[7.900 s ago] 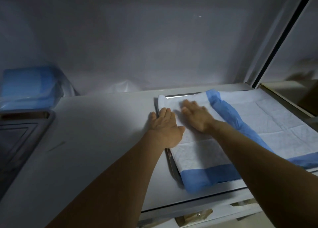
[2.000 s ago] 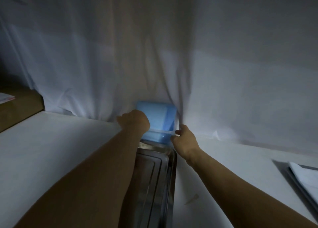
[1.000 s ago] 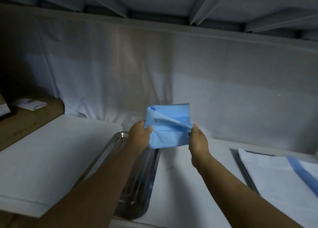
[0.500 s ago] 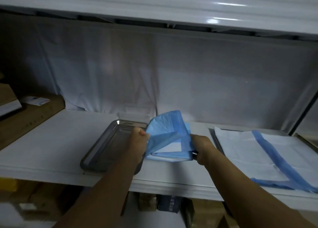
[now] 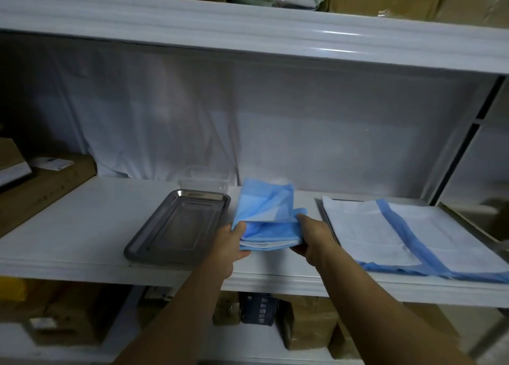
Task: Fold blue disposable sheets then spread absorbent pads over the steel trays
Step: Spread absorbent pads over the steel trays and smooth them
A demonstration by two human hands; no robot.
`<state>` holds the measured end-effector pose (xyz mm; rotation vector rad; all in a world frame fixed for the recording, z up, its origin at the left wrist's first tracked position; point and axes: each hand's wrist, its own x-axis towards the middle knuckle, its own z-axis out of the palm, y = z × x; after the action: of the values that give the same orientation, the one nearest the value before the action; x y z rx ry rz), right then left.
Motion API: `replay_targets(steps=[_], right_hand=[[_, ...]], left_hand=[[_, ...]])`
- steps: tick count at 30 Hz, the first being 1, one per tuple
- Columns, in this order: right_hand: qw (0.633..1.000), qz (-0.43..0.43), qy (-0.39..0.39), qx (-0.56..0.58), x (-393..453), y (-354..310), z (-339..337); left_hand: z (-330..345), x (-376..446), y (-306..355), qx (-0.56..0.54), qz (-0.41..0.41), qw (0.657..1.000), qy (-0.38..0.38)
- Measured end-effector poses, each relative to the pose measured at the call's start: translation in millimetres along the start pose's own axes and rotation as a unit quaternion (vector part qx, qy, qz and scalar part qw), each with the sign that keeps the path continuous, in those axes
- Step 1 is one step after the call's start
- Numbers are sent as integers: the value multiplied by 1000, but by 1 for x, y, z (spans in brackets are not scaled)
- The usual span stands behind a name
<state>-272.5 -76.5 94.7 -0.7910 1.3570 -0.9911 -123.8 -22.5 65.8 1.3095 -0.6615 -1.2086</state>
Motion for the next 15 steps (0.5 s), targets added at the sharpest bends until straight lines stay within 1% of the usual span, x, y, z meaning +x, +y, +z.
replay_targets(steps=[4,6,7,9,10,11,13,14,15], right_hand=[[999,-7,33,-16,-2,10,-13],[998,-18,42,-45,0,17,-19],[995,-26,46,-85,0,19,-21],[974,-50,44,-215,0,24,-22],[963,-62,32,-262,-1,25,-21],[958,-73,3,-276,-5,26,-19],[957,-89,-89,-260,-16,26,-14],[951,-100,-129,-262,-19,27,-10],[945,-109,-155,-268,-21,28,-5]], left_hand=[[0,-1,-2,-64,-13,998,8],[1,-2,-2,-94,-19,995,10],[1,-3,-2,-106,-22,994,10],[2,-5,-3,-125,-27,992,7],[2,-5,-3,-134,-26,991,2],[4,-6,-3,-142,-25,989,-3],[6,-8,-3,-150,-22,988,-10],[7,-9,-3,-151,-23,988,-15],[8,-9,-3,-149,-23,988,-22]])
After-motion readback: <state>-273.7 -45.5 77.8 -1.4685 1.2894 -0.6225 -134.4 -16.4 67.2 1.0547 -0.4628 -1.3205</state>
